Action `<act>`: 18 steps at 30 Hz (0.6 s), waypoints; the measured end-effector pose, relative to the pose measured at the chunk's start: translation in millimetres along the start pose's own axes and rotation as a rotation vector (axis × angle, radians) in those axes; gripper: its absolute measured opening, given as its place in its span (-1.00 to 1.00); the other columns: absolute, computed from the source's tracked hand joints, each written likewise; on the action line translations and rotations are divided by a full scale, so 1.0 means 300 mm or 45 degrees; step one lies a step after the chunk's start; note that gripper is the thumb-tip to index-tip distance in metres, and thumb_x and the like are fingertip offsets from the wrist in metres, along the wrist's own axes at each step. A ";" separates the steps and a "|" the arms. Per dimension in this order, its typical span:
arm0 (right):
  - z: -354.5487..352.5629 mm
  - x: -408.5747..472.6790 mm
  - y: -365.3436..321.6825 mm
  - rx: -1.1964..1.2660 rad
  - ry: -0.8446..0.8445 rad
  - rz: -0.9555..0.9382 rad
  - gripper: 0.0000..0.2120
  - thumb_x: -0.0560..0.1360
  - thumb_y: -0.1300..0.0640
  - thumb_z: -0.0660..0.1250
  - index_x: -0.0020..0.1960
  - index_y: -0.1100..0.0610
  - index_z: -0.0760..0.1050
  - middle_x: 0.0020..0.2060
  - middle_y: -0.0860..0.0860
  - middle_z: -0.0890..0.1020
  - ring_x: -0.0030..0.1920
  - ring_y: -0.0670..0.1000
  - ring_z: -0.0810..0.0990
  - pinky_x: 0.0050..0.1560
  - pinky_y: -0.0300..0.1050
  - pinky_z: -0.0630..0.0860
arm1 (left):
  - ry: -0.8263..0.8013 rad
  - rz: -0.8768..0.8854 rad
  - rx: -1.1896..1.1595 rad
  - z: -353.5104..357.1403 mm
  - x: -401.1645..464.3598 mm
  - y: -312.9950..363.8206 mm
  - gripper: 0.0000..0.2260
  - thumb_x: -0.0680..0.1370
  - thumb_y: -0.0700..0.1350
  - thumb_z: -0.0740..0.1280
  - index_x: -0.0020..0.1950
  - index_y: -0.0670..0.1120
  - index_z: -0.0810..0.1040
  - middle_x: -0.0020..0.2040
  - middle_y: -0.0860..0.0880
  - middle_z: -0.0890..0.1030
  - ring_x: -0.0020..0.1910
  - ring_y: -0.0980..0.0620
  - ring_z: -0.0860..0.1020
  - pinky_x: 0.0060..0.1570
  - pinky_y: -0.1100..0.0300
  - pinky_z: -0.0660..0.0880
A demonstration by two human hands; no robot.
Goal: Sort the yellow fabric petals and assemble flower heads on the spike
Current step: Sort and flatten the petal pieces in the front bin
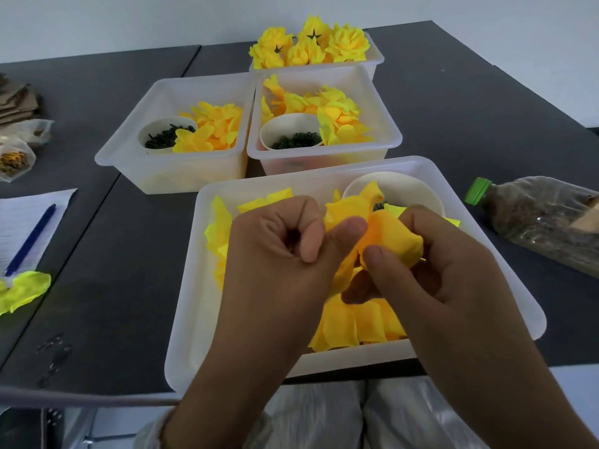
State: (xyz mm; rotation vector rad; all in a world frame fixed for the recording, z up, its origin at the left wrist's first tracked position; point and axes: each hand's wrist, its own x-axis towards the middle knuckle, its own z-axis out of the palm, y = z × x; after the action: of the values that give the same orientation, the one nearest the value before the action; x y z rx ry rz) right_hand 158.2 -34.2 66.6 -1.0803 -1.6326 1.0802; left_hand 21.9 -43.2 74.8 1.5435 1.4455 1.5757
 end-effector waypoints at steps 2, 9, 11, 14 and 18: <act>0.000 0.004 -0.002 0.090 0.006 0.018 -0.77 0.43 0.01 0.25 -0.09 0.18 0.50 -0.33 0.03 0.67 -0.28 -0.06 0.69 -0.22 0.02 0.64 | -0.057 -0.094 -0.157 -0.003 0.003 0.004 -0.58 0.41 -0.07 0.46 -0.43 0.01 0.22 -0.51 0.03 0.22 -0.48 -0.01 0.19 -0.47 0.18 0.24; -0.008 0.002 0.002 0.381 -0.023 0.106 -0.86 0.53 0.12 0.32 -0.05 0.21 0.54 -0.33 0.13 0.67 -0.30 0.11 0.68 -0.20 0.06 0.65 | -0.204 -0.315 -0.535 -0.017 -0.002 0.011 -0.66 0.36 0.10 0.39 0.05 0.01 0.44 -0.42 -0.06 0.43 -0.42 0.05 0.42 -0.44 0.26 0.43; 0.007 -0.001 0.009 0.426 -0.022 0.116 -0.82 0.50 0.10 0.35 -0.07 0.23 0.51 -0.35 0.15 0.65 -0.33 0.11 0.67 -0.24 0.03 0.64 | -0.260 -0.254 -0.575 -0.002 -0.003 0.018 -0.68 0.42 0.06 0.37 0.12 0.01 0.44 -0.43 -0.02 0.49 -0.41 0.08 0.47 -0.40 0.26 0.46; 0.024 0.001 0.021 0.348 0.114 0.098 -0.76 0.40 -0.02 0.38 -0.06 0.09 0.44 -0.34 0.08 0.63 -0.36 0.03 0.66 -0.35 -0.07 0.62 | -0.303 -0.220 -0.617 0.016 -0.004 0.029 -0.71 0.49 0.00 0.41 0.15 -0.01 0.43 -0.42 0.02 0.54 -0.40 0.14 0.52 -0.36 0.31 0.47; 0.021 0.018 0.041 0.088 0.210 -0.199 -0.62 0.45 0.02 0.39 0.13 -0.24 0.28 -0.10 -0.12 0.64 -0.21 -0.02 0.66 -0.35 -0.11 0.61 | -0.369 -0.267 -0.607 0.016 -0.001 0.025 -0.68 0.45 0.00 0.38 0.17 -0.01 0.43 -0.36 -0.02 0.62 -0.31 0.11 0.60 -0.28 0.31 0.51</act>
State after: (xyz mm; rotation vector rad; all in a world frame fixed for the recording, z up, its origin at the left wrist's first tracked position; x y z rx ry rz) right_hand 153.3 -27.2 54.4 -0.9540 -1.5110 0.9137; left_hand 28.7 -44.3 80.4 1.2317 0.9509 1.3771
